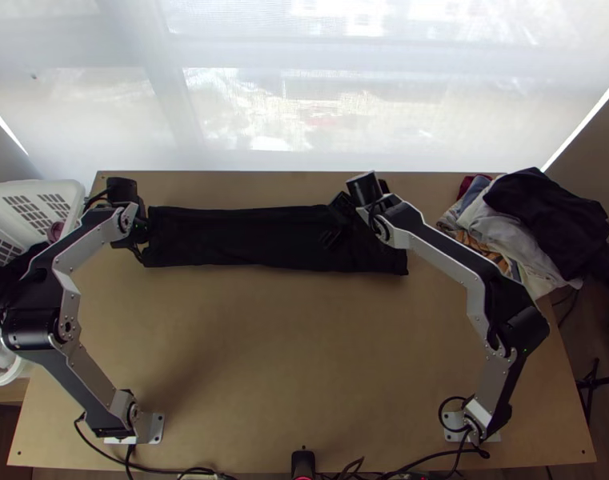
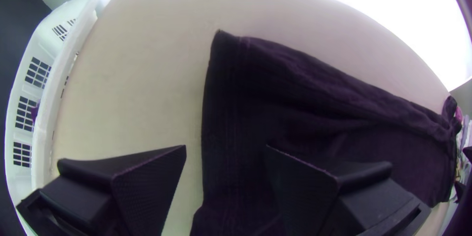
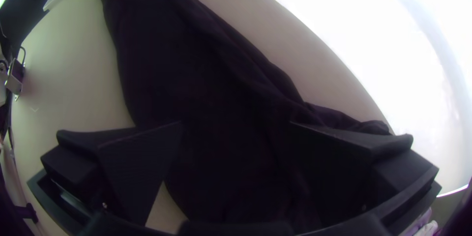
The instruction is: Fold the t-shirt
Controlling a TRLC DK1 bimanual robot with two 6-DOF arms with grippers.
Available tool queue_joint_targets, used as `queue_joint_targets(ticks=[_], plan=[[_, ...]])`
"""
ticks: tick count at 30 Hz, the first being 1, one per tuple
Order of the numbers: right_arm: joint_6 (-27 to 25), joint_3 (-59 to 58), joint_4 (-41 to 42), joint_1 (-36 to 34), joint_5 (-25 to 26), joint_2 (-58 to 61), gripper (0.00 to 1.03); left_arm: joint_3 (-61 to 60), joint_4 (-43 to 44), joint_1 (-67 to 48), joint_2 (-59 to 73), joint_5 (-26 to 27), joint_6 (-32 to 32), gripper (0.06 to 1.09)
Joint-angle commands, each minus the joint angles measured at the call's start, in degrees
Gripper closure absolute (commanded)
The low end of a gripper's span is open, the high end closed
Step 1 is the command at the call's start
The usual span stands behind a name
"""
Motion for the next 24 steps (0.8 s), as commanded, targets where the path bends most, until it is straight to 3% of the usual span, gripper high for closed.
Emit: queue_joint_targets(ticks=[1, 24], plan=[[-0.40, 0.63, 0.12, -0.70, 0.15, 2.51, 0.04, 1.02, 0.79, -0.99, 3.30, 0.12, 0.64, 0.30], [-0.23, -2.36, 0.74, -2.99, 0.85, 7.08, 0.05, 2.78, -5.89, -8.46, 3.48, 3.99, 0.55, 0.34]])
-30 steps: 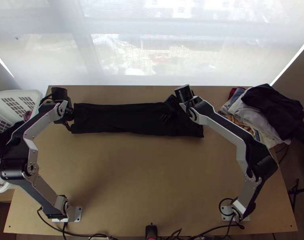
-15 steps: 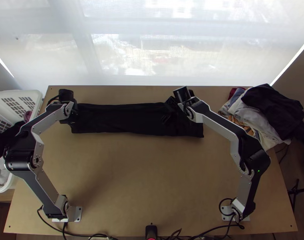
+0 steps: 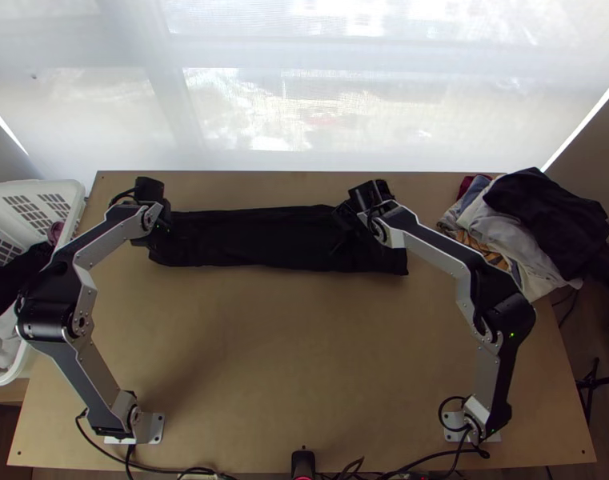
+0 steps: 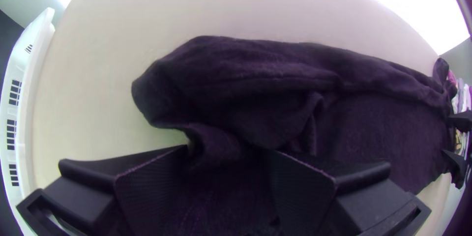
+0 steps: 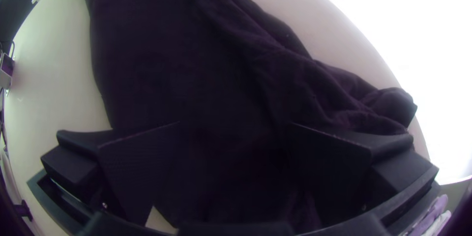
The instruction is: Fold the t-shirt
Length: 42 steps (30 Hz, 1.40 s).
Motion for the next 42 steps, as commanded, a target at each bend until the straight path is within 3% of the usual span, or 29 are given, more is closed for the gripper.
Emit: queue_joint_targets(ticks=[1, 2, 5, 8, 9, 30, 42], plan=[[0.34, -0.94, 0.26, -0.67, 0.24, 2.01, 0.05, 0.53, -1.45, -1.69, -0.44, 0.95, -0.17, 0.34], [0.34, -1.02, 0.26, -0.76, 0.33, 2.10, 0.05, 0.53, -1.63, -1.69, -0.53, 1.13, -0.17, 0.37], [0.34, -1.20, 0.26, -0.76, 0.33, 2.10, 0.05, 0.62, -1.01, -1.60, -1.05, 2.62, 0.53, 0.60], [0.34, -1.20, 0.26, -0.76, 0.33, 2.10, 0.05, 1.50, 0.66, -1.34, -1.76, 3.41, 1.23, 0.98], [0.34, -1.20, 0.26, -0.76, 0.24, 2.10, 0.05, 2.20, 0.75, -1.25, -1.93, 3.59, 1.50, 1.05], [0.43, -1.73, 0.26, -0.85, 0.94, 3.51, 0.05, 19.87, -8.13, -7.49, -8.61, 3.67, 0.18, 1.05], [1.22, -1.55, 0.17, -1.72, 1.12, -7.13, 0.05, 24.79, -7.60, -12.32, -8.17, 3.67, -2.19, 1.05]])
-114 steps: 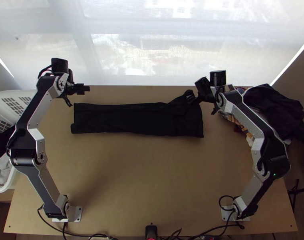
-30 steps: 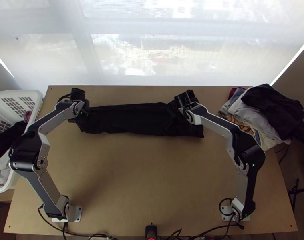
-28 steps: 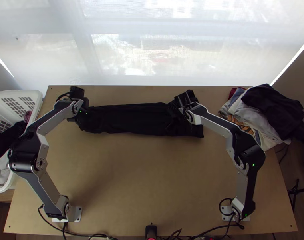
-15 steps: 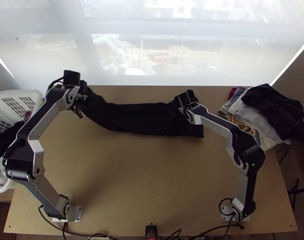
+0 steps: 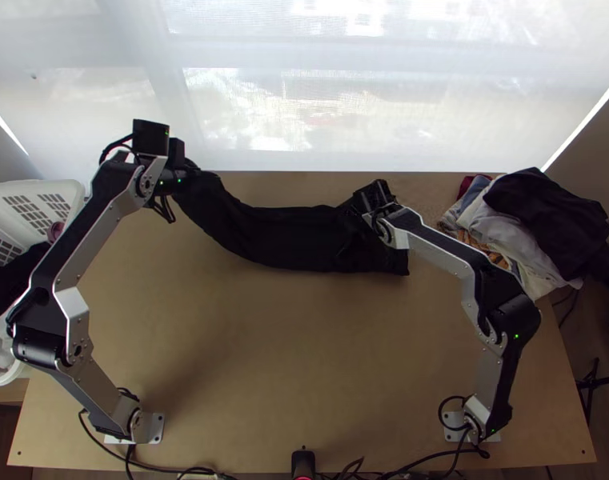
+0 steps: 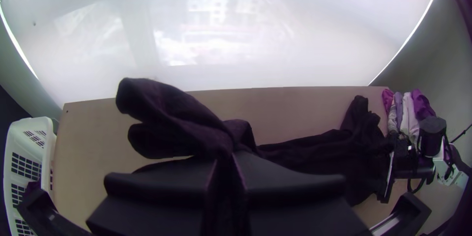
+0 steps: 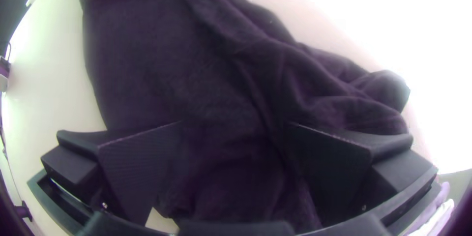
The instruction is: Fold the t-shirt
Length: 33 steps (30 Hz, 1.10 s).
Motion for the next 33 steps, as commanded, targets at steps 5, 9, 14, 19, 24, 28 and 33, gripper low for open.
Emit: queue_joint_targets(ticks=[5, 9, 14, 19, 24, 28, 33], plan=[[0.81, 0.22, -0.23, -1.77, -0.39, -9.55, 0.05, 3.84, 1.34, -6.42, 1.10, 0.05, -2.18, 1.05], [0.90, 0.22, -1.11, -2.39, -0.39, -12.54, 0.05, 6.47, 1.34, -8.44, 1.98, 0.05, -3.50, 1.05], [2.04, -1.28, -2.60, -5.11, -0.39, -17.64, 0.05, 8.93, 1.34, -11.43, 2.86, 0.05, -4.90, 1.05], [1.86, -4.70, -4.36, -8.89, -0.39, -23.00, 0.05, 9.81, 4.59, -14.33, 4.70, 0.13, -6.13, 1.05], [1.16, -6.29, -6.38, -11.79, -0.39, -27.04, 0.05, 13.33, 5.65, -17.75, 8.57, 2.24, -8.07, 1.05], [1.60, -6.46, -7.35, -12.76, -0.39, -29.06, 0.05, 15.17, 8.72, -20.48, 11.47, 2.24, -9.12, 1.05], [1.69, -7.69, -8.76, -13.90, -0.39, -31.26, 0.05, 21.24, 8.99, -22.85, 17.18, 2.33, -10.00, 1.05]])
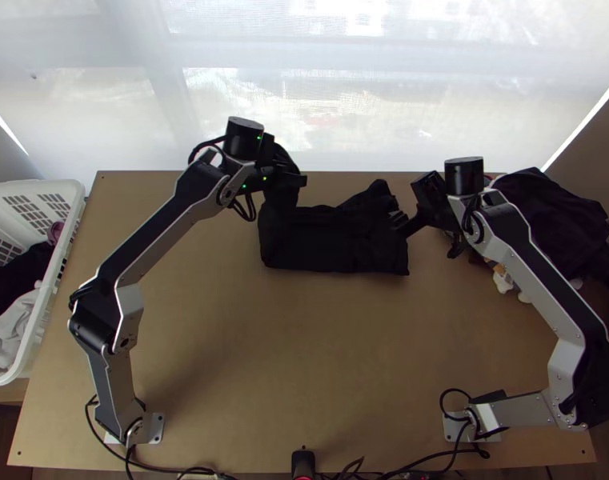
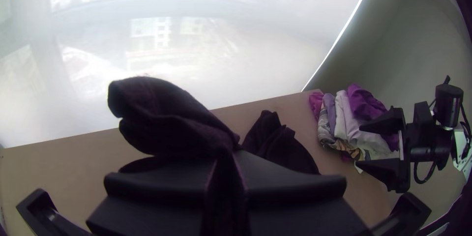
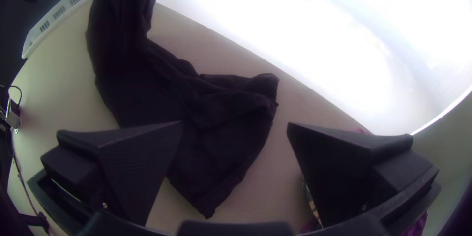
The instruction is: Fold the t-shirt
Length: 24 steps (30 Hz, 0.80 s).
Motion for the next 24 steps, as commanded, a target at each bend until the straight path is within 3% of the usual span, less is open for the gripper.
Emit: queue_joint_targets(ticks=[1, 10, 24], plan=[[0.11, -1.79, -1.78, -2.47, 0.05, -3.98, 0.05, 7.34, 1.51, -3.99, 7.25, 0.41, -1.37, 1.05], [-0.06, -2.85, -2.66, -5.20, 0.05, -5.74, 0.05, 14.73, 3.97, -6.54, 15.16, 1.73, -2.86, 1.05], [-0.33, -5.66, -2.93, -6.08, 0.14, -7.41, 0.05, 15.08, 7.31, -11.11, 18.67, 2.25, -3.83, 1.05]])
